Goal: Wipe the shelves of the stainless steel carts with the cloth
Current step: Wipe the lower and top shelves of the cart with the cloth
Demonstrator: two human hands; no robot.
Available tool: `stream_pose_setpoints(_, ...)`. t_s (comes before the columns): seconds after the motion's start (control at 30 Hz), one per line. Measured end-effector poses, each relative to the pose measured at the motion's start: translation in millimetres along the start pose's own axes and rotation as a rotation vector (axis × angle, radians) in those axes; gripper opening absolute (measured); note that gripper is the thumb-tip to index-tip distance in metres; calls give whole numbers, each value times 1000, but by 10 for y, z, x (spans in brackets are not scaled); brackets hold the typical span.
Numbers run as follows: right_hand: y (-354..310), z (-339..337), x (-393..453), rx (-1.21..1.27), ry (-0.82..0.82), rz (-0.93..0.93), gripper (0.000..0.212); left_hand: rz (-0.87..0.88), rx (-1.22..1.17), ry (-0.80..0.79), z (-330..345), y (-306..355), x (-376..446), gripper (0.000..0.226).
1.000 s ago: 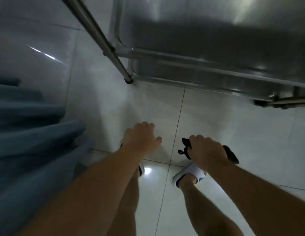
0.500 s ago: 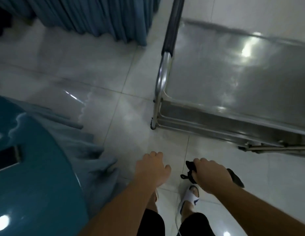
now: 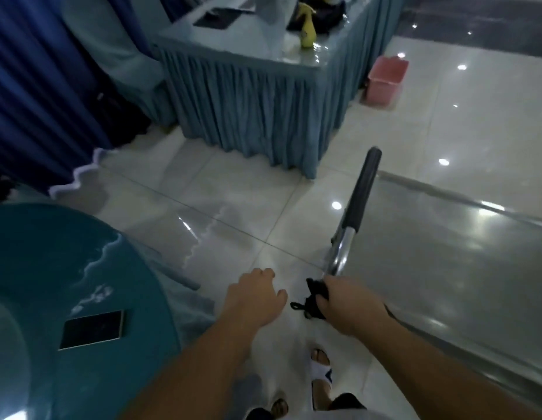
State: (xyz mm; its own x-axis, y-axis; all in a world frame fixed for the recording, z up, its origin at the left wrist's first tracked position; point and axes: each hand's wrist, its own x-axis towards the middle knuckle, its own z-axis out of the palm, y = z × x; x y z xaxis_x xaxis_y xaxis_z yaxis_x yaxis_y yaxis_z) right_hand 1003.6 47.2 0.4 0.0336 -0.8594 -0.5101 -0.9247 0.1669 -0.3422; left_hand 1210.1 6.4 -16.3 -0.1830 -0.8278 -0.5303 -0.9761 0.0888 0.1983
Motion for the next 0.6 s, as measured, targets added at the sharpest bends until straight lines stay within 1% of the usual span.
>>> stream_pose_setpoints(0.07, -159, -313, 287, 10, 11, -40, 26, -41, -17, 65, -335, -39, 97, 62)
stream_pose_setpoints(0.17, -350, -694, 682, -44, 38, -111, 29, -83, -52, 143, -769, -98, 257, 63)
stream_pose_setpoints(0.33, -544, -1125, 1272, -96, 82, -146, 29, -105, -91, 174, -1272, -243, 647, 59)
stream_pose_setpoints(0.47, -612, -1288, 1821, -82, 107, -69, 28, -77, -116, 138, -1554, -419, 1279, 60)
stream_pose_setpoints(0.6, -680, -1530, 2486, -86, 112, 82, 26, 28, -86, 81, -1911, -527, 2173, 59)
